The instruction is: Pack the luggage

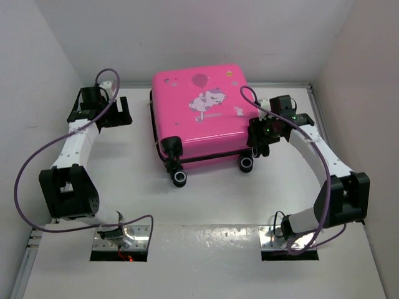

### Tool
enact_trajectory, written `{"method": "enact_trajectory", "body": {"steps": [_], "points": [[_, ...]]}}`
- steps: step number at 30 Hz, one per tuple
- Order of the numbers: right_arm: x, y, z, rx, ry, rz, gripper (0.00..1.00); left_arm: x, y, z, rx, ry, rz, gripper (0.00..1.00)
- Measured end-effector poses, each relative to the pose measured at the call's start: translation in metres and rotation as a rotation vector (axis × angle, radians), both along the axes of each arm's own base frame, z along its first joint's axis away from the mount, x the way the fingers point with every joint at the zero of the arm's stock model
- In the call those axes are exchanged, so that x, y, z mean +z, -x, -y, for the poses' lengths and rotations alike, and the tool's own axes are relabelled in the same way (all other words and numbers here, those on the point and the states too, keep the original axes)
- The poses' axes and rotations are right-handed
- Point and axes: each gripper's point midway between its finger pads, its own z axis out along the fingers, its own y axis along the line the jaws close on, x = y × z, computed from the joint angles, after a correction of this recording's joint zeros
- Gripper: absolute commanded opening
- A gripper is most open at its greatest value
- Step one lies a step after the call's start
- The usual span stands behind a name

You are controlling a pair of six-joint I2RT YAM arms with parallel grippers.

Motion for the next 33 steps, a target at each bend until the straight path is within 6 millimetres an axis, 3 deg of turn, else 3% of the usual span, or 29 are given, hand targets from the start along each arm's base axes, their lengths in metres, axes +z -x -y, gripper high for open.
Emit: {"method": "enact_trajectory", "body": {"steps": [9, 14, 17, 22, 24, 27, 33], "points": [[0.048, -0.019, -0.012, 0.042, -0.025, 0.155, 0.0, -0.024, 0.007, 0.011, -0.042, 0.089, -0.012, 0.9], [0.061, -0.03, -0.026, 0.081, -0.054, 0.227, 0.0, -0.021, 0.016, 0.021, -0.122, 0.172, 0.055, 0.85], [0.054, -0.028, -0.026, 0.083, -0.057, 0.219, 0.0, -0.01, 0.02, 0.026, -0.202, 0.182, 0.116, 0.77], [0.011, -0.01, -0.018, 0.072, -0.046, 0.125, 0.0, 0.006, 0.038, 0.04, -0.443, 0.113, 0.226, 0.68], [0.005, -0.011, -0.014, 0.064, -0.059, 0.124, 0.0, 0.005, 0.049, 0.046, -0.554, 0.062, 0.245, 0.67], [0.006, -0.015, -0.012, 0.061, -0.078, 0.137, 0.0, -0.008, 0.066, 0.055, -0.721, -0.008, 0.255, 0.64], [0.002, -0.019, -0.011, 0.057, -0.092, 0.129, 0.0, -0.054, 0.104, 0.076, -0.948, -0.058, 0.207, 0.59]]}}
